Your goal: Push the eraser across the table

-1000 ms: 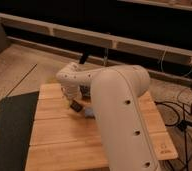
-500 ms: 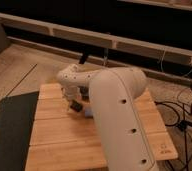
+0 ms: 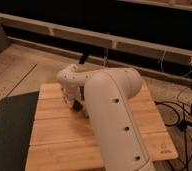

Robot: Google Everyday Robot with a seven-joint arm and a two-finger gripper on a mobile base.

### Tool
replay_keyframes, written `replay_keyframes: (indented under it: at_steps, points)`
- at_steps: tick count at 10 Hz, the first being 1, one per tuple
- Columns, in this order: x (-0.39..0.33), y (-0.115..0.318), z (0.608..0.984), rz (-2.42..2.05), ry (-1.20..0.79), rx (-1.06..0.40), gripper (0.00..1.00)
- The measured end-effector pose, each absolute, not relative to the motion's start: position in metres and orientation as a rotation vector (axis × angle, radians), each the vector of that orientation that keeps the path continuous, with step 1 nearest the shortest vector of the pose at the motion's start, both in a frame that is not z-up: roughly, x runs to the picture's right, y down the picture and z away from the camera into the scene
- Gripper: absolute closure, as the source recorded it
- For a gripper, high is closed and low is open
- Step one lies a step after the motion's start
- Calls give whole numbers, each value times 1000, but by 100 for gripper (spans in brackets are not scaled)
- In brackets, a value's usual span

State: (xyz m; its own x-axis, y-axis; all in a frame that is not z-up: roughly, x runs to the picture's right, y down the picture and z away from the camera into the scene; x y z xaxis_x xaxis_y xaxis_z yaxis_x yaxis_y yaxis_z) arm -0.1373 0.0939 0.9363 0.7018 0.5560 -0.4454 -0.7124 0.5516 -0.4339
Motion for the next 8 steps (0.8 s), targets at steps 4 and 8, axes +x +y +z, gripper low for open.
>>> replay_keyframes:
  at_steps: [4,8]
  points:
    - [-165,99,935,714,268,-632,100]
    - [-209,95,936,653,222,-640,100]
